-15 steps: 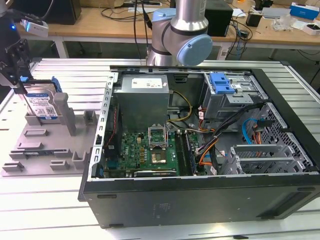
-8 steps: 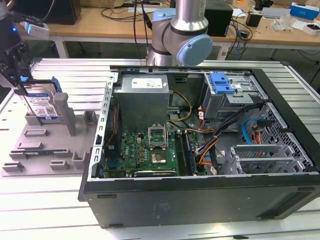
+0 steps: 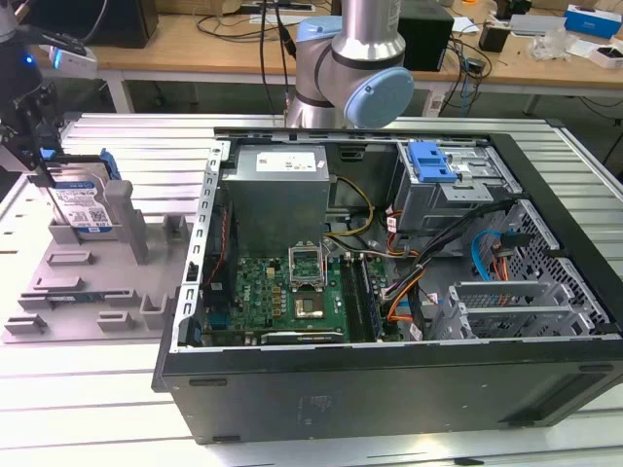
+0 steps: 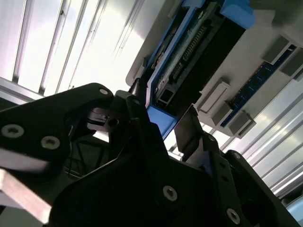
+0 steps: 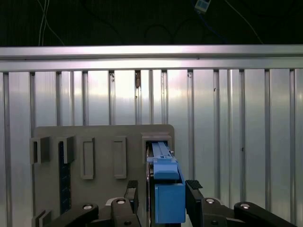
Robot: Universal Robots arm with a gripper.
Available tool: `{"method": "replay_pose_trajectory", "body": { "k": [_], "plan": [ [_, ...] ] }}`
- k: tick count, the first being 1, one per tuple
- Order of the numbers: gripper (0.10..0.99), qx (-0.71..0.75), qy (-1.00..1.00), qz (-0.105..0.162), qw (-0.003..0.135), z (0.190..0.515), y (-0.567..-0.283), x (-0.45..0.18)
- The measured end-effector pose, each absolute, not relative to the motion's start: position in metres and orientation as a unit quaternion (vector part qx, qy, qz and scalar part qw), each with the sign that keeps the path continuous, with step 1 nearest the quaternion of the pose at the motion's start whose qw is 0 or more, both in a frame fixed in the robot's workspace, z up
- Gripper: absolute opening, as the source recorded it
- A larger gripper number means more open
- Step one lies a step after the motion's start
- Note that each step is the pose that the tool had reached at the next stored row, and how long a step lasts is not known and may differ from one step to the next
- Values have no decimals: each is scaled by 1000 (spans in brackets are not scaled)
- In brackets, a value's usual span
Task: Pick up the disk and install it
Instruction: 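Pick up the disk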
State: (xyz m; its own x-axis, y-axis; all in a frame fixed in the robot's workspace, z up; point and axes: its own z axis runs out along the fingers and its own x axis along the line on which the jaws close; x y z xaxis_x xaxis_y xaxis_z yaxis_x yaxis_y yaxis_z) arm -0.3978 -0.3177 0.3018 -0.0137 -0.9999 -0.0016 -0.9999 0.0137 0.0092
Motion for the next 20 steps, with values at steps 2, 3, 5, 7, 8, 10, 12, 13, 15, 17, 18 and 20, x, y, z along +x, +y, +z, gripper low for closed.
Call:
{"method": "replay_pose_trajectory", "body": {
  "k": [2, 3, 5, 7, 8, 10, 12, 13, 15, 17, 18, 20],
  "plan": [
    [463, 702, -712, -4, 3, 301, -318, -398],
    [392, 702, -712, -4, 3, 301, -318, -398],
    [392, 702, -712, -4, 3, 301, -318, -398],
    [392, 702, -712, -4, 3, 301, -318, -398],
    [392, 703, -712, -4, 3, 300, -318, -398],
    [392, 703, -712, -4, 3, 299, -318, -398],
    [392, 703, -712, -4, 3, 299, -318, -398],
    [392, 703, -712, -4, 3, 299, -318, -398],
    [365, 703, -712, -4, 3, 299, -318, -398],
    [365, 703, -712, -4, 3, 299, -318, -398],
    [365, 703, -712, -4, 3, 298, -318, -398],
    [365, 703, -712, -4, 3, 298, -318, -398]
  ]
}}
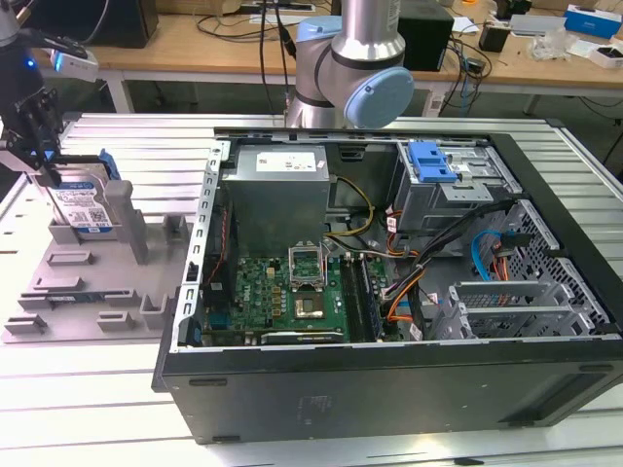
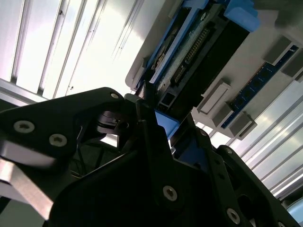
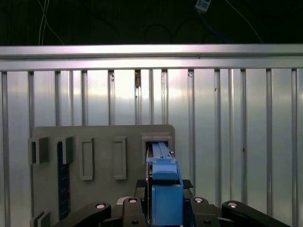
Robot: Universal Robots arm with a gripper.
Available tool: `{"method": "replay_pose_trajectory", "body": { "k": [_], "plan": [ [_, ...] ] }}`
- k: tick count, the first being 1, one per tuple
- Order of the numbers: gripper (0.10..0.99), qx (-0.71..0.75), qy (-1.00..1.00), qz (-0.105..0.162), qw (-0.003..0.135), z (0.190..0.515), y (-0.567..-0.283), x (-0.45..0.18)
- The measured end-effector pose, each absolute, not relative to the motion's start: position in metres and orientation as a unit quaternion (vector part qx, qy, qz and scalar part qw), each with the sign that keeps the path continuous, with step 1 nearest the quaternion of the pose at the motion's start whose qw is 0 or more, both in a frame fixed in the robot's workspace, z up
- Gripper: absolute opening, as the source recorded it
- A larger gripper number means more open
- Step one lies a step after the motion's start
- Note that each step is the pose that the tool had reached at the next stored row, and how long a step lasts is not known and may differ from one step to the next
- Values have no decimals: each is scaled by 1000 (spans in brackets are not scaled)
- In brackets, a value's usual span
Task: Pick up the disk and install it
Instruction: 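Pick up the disk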
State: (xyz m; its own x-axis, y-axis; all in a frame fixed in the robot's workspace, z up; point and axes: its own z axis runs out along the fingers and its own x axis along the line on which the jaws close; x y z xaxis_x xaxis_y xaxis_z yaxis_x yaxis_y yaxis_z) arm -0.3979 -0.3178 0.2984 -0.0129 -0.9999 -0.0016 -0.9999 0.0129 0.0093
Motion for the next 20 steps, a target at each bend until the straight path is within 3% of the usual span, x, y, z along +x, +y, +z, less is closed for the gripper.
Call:
{"method": "replay_pose_trajectory", "body": {
  "k": [12, 20],
  "plan": [
    [365, 703, -712, -4, 2, 300, -318, -398],
    [365, 702, -712, -5, 2, 319, -318, -398]
  ]
}}
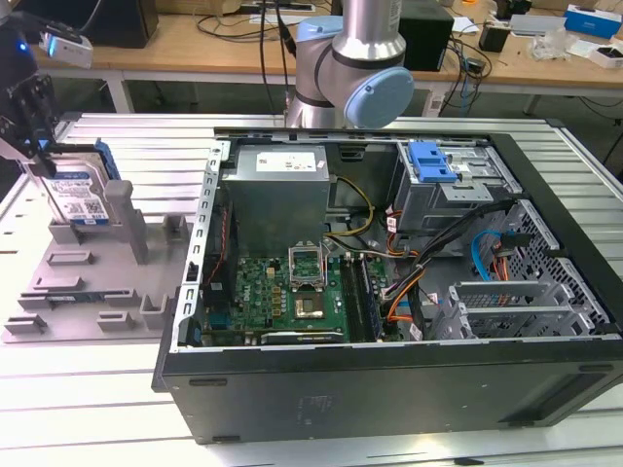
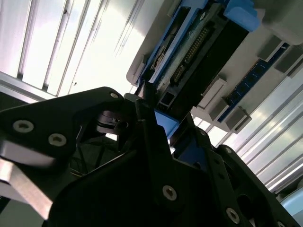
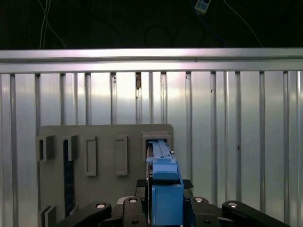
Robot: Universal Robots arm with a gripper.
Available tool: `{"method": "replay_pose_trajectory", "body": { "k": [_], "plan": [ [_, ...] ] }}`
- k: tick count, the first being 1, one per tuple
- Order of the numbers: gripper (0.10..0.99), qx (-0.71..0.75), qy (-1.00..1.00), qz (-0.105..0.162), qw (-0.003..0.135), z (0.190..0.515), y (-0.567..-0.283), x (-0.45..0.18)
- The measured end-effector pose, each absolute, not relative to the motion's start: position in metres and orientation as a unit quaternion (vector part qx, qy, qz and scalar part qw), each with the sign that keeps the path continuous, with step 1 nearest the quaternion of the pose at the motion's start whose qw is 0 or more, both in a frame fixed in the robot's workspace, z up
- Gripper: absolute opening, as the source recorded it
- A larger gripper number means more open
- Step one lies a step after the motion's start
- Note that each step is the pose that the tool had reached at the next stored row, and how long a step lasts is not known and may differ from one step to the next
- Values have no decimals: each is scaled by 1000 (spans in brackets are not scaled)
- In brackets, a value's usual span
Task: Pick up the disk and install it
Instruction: 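Pick up the disk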
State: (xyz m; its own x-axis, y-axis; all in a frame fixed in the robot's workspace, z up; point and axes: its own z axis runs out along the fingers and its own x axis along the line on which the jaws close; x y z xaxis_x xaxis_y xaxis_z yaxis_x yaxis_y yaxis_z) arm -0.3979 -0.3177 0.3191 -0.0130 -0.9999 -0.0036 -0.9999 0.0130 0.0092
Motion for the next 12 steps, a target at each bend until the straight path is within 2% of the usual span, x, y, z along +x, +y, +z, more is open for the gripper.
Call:
{"method": "replay_pose_trajectory", "body": {
  "k": [12],
  "plan": [
    [365, 702, -712, -8, -1, 366, -318, -396]
  ]
}}
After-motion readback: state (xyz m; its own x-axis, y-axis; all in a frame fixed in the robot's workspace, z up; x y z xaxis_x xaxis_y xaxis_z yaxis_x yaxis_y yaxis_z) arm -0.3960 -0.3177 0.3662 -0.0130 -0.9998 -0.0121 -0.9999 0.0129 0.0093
